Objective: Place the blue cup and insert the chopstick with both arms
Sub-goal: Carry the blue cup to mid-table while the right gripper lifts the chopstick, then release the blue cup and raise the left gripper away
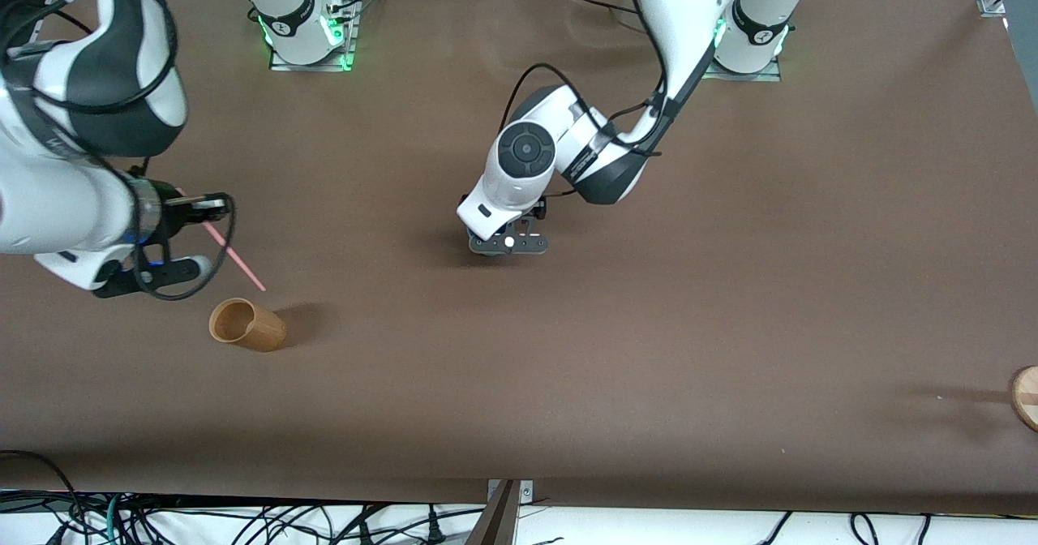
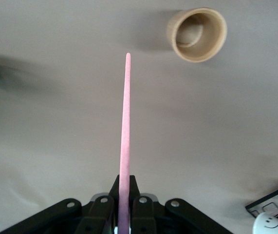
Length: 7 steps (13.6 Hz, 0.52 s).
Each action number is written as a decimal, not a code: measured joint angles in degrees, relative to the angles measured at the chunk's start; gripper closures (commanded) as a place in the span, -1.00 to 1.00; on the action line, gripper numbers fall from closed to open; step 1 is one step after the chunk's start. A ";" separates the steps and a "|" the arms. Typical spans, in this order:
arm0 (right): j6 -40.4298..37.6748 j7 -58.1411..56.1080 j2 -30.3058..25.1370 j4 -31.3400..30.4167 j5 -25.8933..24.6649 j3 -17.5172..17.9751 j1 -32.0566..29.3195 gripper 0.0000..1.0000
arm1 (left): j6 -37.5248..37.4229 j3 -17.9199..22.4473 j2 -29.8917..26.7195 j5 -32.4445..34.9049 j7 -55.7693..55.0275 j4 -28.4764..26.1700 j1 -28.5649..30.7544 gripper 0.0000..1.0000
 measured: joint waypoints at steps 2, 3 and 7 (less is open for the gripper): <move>0.00 5.67 0.00 0.01 2.62 0.11 2.32 1.00 | -6.41 2.85 -4.20 0.06 4.15 2.25 1.32 -1.00; 0.01 8.64 0.00 0.01 4.33 0.17 3.12 1.00 | -8.68 5.12 -6.27 0.34 5.74 2.52 1.96 -1.00; 2.07 20.08 0.46 0.01 7.70 0.57 9.14 1.00 | -15.80 8.51 -12.59 2.84 12.52 2.70 8.50 -1.00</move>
